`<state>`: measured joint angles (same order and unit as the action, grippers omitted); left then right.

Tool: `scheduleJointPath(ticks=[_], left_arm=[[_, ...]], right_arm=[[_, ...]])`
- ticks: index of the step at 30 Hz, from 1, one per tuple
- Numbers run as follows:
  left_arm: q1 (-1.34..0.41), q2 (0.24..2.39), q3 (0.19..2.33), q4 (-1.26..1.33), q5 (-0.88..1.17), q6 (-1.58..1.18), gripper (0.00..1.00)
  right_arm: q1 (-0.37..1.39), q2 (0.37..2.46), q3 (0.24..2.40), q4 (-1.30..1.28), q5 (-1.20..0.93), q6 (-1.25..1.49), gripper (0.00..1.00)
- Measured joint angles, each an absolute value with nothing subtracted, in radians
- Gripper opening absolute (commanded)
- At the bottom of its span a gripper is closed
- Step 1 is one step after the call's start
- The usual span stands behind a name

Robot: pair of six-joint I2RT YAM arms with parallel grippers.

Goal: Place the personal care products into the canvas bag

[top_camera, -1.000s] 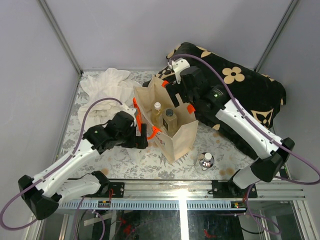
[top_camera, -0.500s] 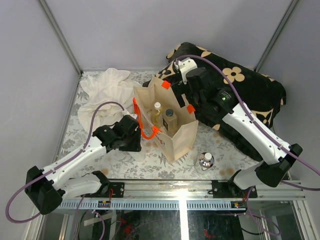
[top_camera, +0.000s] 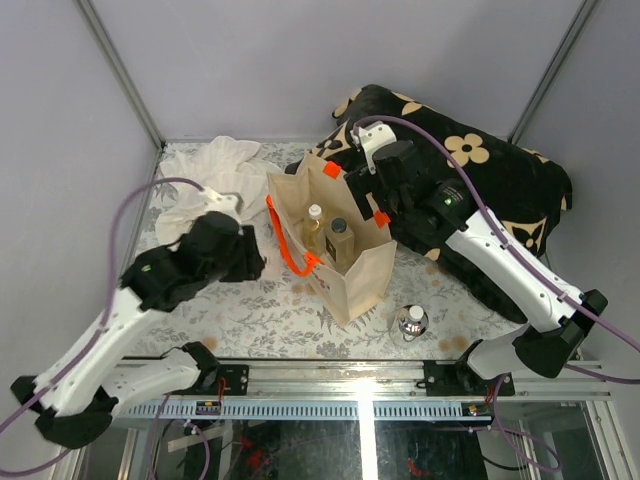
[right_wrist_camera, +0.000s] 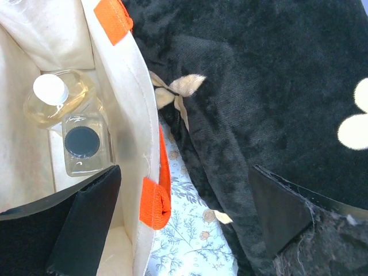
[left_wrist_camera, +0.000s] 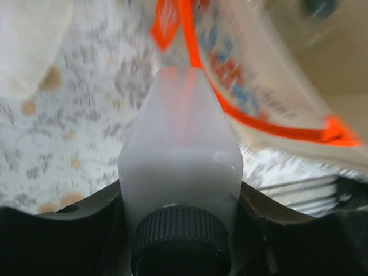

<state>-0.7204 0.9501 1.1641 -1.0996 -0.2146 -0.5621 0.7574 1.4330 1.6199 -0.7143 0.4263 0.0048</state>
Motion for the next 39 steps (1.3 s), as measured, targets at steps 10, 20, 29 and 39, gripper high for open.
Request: scheduleJointPath(ticks=[10, 20, 29, 39], left_arm=[[-0.720, 0.795, 1.385, -1.049, -0.361, -0.453, 0.00], [-0.720, 1.003, 1.345, -0.745, -0.194, -0.306, 0.00], [-0.720, 1.125, 1.346, -0.585, -0.101, -0.233, 0.00], [-0.720, 1.134, 1.408, -0.545, -0.084, -0.193, 0.00]], right_arm=[[0.757, 1.432, 1.592, -0.714, 0.426, 0.011, 1.00], [0.757, 1.427, 1.586, -0.724, 0.428, 0.028, 0.99], [0.757, 1.382, 1.571, -0.735, 0.466, 0.039, 1.00], [0.757, 1.370, 1.548, -0.757, 0.496, 0.039, 0.99]])
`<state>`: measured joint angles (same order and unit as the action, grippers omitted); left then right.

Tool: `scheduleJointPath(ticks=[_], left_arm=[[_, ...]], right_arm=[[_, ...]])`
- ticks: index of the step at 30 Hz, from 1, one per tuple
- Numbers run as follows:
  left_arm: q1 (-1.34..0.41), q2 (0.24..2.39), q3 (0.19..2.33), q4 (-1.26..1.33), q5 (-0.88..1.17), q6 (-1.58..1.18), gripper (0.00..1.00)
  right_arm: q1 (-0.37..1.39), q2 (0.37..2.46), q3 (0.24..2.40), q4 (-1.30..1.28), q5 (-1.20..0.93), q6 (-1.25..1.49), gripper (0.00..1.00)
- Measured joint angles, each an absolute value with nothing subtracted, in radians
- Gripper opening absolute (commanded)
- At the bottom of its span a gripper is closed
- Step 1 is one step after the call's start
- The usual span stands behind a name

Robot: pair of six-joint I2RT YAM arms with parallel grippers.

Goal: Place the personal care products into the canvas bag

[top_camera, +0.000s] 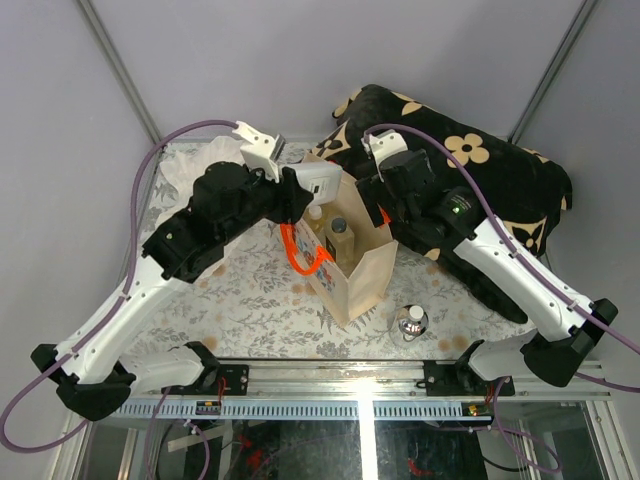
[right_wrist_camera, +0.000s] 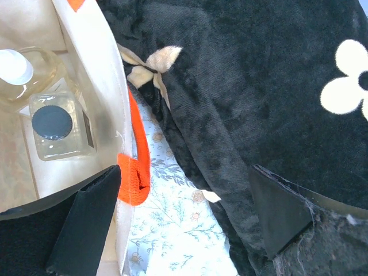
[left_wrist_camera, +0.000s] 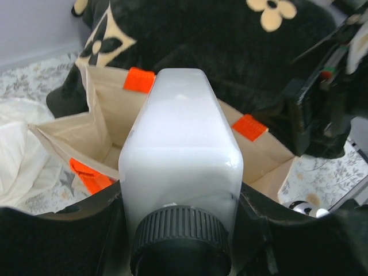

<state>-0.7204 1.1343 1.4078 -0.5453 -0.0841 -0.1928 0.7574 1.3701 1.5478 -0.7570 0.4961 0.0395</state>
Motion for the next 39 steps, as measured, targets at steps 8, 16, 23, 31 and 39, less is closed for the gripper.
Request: scheduleJointPath(ticks=[8, 16, 23, 31, 39], left_arm=[[-0.720, 1.140, 1.437, -0.471, -0.076, -0.182, 0.00], [-0.720, 1.227, 1.293, -0.404, -0.096, -0.186, 0.00], [-0.720, 1.310, 1.322, -0.474, -0.117, -0.181, 0.00], [-0.720, 1.232, 1.385, -0.692, -0.131, -0.214, 0.00], [-0.720, 1.188, 1.357, -0.795, -0.134, -0.277, 0.00]], right_arm=[[0.757, 1.370, 1.526, -0.759, 0.508, 0.039, 0.99], [0.757, 1.367, 1.522, -0.759, 0.507, 0.053, 0.99], [0.757, 1.338, 1.522, -0.760, 0.513, 0.055, 0.99], [0.757, 1.329, 1.515, -0.763, 0.517, 0.056, 0.99], [0.757, 1.329, 1.500, -0.768, 0.523, 0.056, 0.99]])
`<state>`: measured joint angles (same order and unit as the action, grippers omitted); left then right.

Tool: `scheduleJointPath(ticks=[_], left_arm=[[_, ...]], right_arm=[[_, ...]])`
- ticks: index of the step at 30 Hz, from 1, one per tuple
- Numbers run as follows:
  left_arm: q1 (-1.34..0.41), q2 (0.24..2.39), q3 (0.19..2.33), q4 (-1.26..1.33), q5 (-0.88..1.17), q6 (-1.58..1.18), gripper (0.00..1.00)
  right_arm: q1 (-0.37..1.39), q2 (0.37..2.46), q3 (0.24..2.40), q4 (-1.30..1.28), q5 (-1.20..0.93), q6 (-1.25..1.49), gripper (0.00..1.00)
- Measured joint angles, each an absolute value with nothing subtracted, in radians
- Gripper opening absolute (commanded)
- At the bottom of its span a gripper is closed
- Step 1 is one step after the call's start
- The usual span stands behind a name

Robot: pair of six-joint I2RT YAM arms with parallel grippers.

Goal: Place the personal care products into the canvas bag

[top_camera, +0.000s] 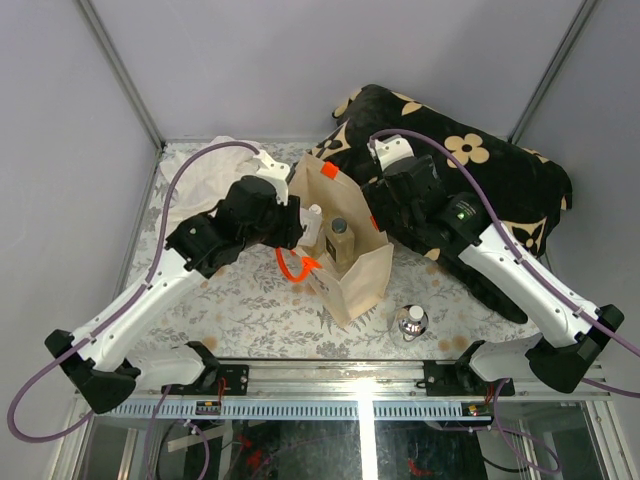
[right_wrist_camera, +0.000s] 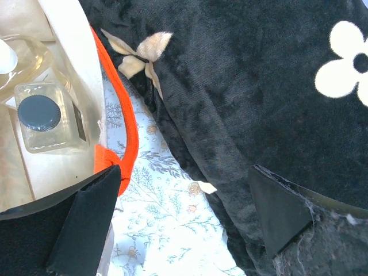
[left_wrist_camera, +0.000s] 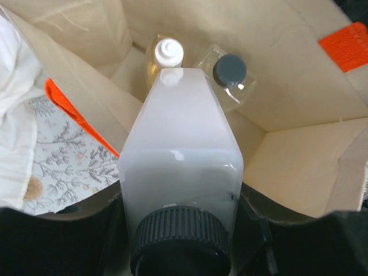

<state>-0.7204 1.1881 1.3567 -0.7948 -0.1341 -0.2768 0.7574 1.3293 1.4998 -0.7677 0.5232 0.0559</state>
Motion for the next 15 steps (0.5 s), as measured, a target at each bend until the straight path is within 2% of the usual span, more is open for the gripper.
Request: scheduleJointPath(ticks=[5, 15], left_arm=[[-0.720, 1.203, 1.287, -0.795, -0.115, -0.321, 0.00], [-0.725, 1.320, 1.311, -0.803, -0.056, -0.367, 0.00]], right_arm=[[0.757, 1.329, 1.500, -0.773, 0.524, 0.057, 0.99], [0.757, 1.325, 1.487, -0.783, 0.542, 0.058, 0.99]])
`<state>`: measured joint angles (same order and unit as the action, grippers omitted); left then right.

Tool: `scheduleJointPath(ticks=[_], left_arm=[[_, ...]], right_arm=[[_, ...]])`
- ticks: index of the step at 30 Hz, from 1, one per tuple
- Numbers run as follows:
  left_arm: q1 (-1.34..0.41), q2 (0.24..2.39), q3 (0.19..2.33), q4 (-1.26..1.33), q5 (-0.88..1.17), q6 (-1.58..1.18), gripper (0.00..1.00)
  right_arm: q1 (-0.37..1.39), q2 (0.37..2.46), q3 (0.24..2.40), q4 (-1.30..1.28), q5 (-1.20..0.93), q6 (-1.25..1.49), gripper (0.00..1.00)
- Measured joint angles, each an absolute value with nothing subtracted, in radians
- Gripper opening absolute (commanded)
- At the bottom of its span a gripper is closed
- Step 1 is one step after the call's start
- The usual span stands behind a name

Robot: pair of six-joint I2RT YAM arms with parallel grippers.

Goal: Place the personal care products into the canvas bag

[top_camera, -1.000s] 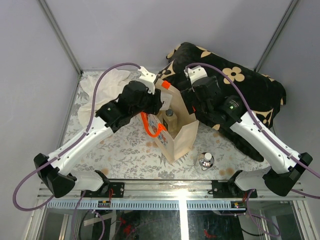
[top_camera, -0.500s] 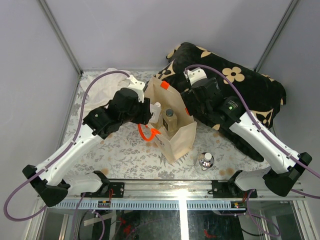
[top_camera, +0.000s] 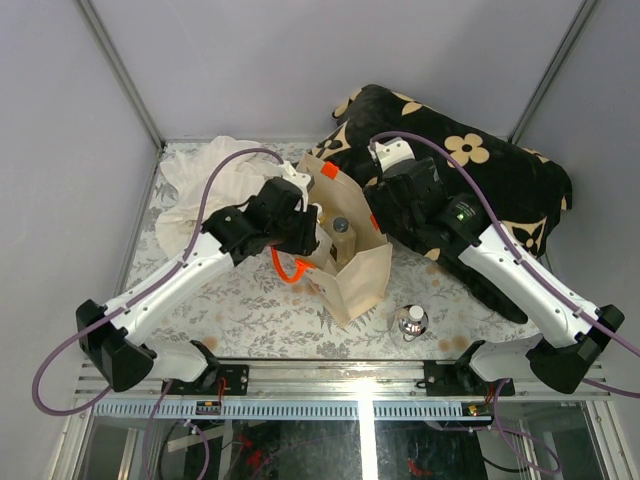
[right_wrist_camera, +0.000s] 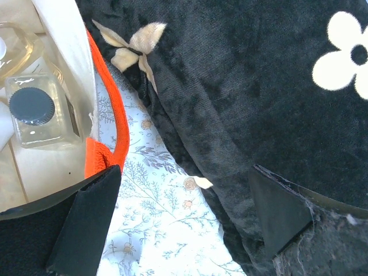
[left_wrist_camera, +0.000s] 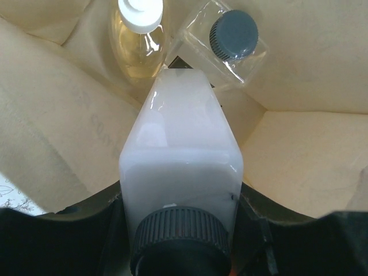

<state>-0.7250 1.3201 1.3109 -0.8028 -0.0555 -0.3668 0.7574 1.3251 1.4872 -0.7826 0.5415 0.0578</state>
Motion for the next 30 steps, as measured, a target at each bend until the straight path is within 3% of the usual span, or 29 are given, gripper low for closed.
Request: scheduleJointPath(ticks=[8, 11, 15, 22, 26, 30], left_arm=[[-0.727, 1.429, 1.318, -0.773, -0.047, -0.381, 0.00], [-0.730, 1.462, 1.317, -0.747, -0.053, -0.385, 0.23], [-0.734, 1.487, 1.317, -0.704, -0.072, -0.384, 0.28], [-0.734, 1.519, 1.317, -0.658, -0.103, -0.369, 0.54], [-0.734, 1.531, 1.317, -0.616, -0.113, -0.365, 0.60], [-0.734, 1.533, 1.330, -0.613, -0.111, -0.366, 0.55]], right_arm=[[0.757, 1.325, 1.487, -0.803, 0.579, 0.068, 0.99], [0.757, 1.322, 1.487, -0.817, 0.602, 0.091, 0.99], [0.757, 1.308, 1.488, -0.854, 0.608, 0.125, 0.99], [0.757, 1.260, 1.478, -0.951, 0.538, 0.227, 1.00], [0.758, 1.164, 1.404, -0.994, 0.462, 0.310, 1.00], [0.757, 1.086, 1.320, -1.049, 0.401, 0.381, 1.00]])
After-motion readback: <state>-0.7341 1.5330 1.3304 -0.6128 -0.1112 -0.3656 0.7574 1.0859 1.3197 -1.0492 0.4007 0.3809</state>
